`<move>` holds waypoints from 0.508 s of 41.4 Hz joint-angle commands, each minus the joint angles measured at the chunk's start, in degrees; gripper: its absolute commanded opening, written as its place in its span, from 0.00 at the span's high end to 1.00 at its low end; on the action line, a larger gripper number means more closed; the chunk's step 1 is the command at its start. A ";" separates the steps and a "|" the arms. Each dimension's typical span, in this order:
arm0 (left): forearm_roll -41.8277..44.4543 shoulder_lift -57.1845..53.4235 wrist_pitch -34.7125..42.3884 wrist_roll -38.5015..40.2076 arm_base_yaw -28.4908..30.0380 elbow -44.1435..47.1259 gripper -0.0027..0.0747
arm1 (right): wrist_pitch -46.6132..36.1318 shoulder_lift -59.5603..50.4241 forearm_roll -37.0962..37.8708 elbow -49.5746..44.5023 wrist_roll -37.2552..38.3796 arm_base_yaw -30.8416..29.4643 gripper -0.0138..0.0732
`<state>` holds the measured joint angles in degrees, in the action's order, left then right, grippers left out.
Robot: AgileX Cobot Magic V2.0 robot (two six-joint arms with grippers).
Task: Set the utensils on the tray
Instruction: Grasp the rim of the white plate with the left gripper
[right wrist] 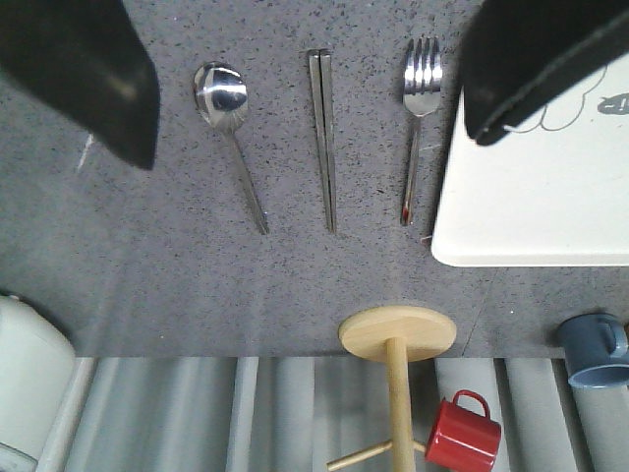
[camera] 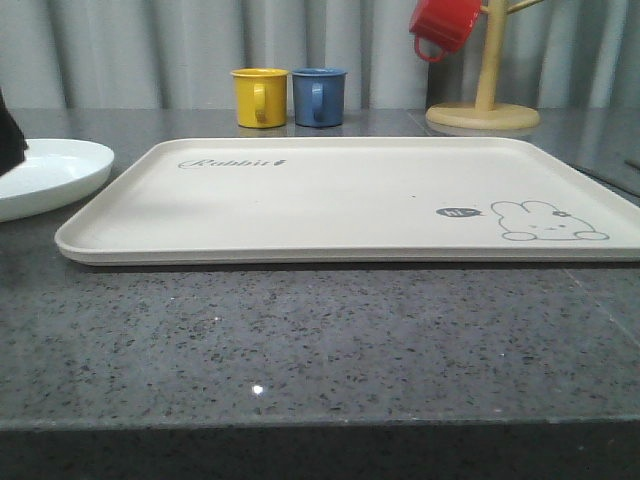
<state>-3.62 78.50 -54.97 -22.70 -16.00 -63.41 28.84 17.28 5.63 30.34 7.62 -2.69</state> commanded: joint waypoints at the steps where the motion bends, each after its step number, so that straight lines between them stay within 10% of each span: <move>1: 0.76 2.61 -0.20 -0.13 -0.52 -4.26 0.10 | -4.22 0.92 0.96 1.97 -0.52 0.02 0.10; 12: 4.01 8.50 -0.91 -0.13 -0.52 -6.74 0.11 | -4.22 0.92 0.96 1.97 -0.52 0.02 0.10; 21: 4.01 9.66 -1.64 -0.13 -0.52 -6.74 0.35 | -4.22 0.92 0.96 1.97 -0.52 0.02 0.10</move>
<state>0.31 90.09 -57.31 -22.70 -16.10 -68.19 28.84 17.28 5.63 30.34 7.62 -2.69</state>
